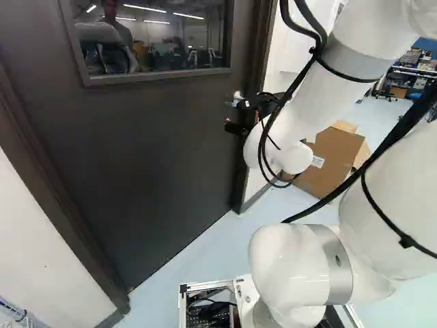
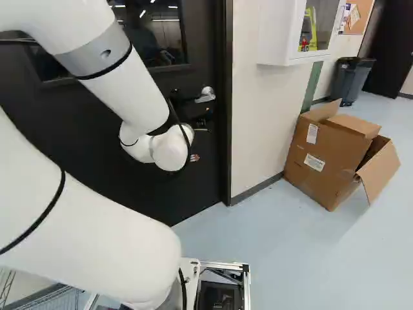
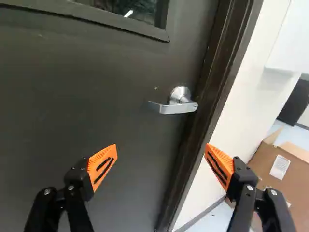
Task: Open the door and move inside
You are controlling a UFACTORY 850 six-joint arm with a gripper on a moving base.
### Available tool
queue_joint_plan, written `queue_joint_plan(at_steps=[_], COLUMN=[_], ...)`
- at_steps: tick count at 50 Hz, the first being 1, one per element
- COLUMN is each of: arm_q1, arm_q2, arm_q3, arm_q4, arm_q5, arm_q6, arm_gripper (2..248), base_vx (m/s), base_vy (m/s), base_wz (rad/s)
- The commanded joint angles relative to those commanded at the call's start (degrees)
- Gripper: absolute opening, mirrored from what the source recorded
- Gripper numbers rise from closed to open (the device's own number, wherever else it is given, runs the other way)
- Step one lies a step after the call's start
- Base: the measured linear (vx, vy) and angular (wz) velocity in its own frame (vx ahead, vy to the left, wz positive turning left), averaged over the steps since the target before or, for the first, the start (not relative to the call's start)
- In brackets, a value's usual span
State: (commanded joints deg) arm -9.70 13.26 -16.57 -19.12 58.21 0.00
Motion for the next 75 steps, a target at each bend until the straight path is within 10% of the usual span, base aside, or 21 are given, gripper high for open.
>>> queue_joint_plan(at_steps=[52, 75], arm_q1=[-8.26, -9.25], arm_q2=[-5.93, -10.5], arm_q3=[-12.52, -17.12], arm_q4=[-26.48, -28.78], arm_q5=[5.93, 6.35], arm_q6=[0.0, 0.0], arm_gripper=[247, 247], base_vx=[0.0, 0.0], base_vy=[0.0, 0.0], base_wz=[0.0, 0.0])
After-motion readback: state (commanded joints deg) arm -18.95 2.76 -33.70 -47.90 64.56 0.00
